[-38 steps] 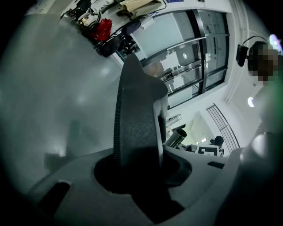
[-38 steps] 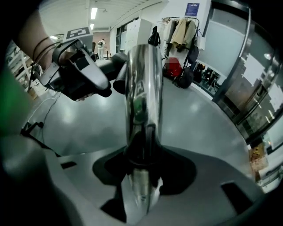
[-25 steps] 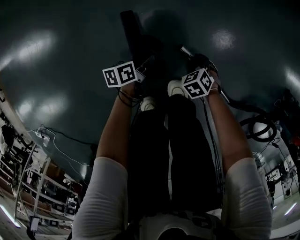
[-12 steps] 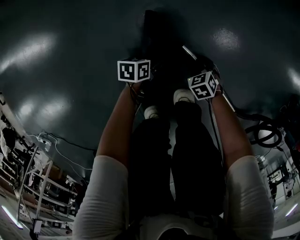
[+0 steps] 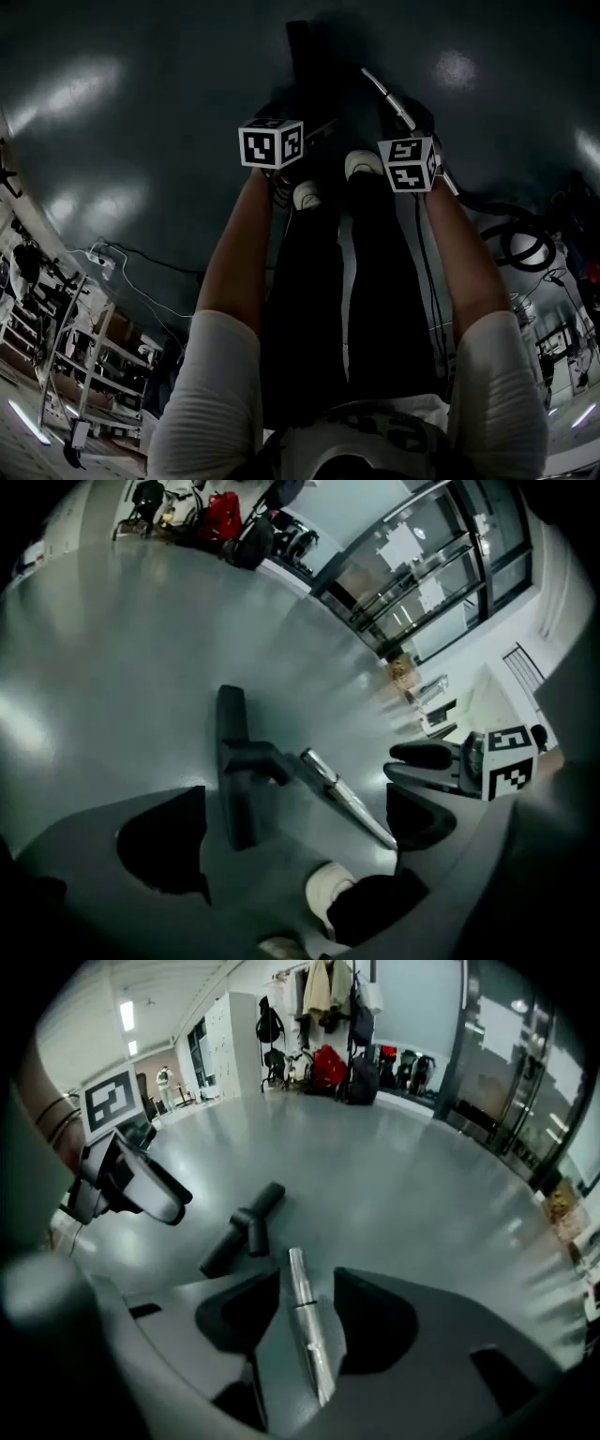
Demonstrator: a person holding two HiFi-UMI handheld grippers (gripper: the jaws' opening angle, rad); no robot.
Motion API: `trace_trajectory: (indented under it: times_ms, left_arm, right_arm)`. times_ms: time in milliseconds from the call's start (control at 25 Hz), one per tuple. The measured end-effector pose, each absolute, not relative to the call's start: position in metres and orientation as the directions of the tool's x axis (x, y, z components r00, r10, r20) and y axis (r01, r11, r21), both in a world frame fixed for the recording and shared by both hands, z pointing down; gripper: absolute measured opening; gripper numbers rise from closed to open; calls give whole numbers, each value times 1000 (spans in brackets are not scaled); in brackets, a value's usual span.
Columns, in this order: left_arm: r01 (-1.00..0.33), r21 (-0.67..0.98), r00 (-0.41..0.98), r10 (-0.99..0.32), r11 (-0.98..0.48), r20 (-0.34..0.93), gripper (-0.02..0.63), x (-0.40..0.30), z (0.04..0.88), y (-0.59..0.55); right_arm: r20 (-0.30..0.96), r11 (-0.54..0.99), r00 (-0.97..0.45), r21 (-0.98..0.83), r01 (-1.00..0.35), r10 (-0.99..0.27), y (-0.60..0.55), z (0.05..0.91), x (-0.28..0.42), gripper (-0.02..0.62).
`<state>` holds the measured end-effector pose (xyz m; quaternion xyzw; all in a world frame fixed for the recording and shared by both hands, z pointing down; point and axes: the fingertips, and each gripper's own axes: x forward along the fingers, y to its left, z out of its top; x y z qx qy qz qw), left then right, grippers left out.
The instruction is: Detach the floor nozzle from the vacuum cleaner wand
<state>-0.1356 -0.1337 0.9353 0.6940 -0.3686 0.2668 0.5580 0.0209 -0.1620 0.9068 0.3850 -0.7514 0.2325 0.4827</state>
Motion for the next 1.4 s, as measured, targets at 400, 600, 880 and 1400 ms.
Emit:
trace_trajectory:
  times_ms: [400,600,880,1400]
  left_arm:
    - [-871,441,487,-487,-216,725,101,-158,635,-180]
    - [-865,405,492,-658,-296,570,6,-173,469,-232]
    - [-839,461,504,-732,-290,458,5,-174,260,-174]
    - [-889,116,457,-875,-443,163,5,-225,16,-81]
  right_arm:
    - [842,373,-194,9,-928,-503,-184,615,32,12]
    - [741,299,-216,-22,-954,-635,-233,457,24,3]
    - [595,291,-297,-108,-950,-747,-188,247,14,3]
    - [273,256,-252,-22,-966,-928,-79,45,-16,2]
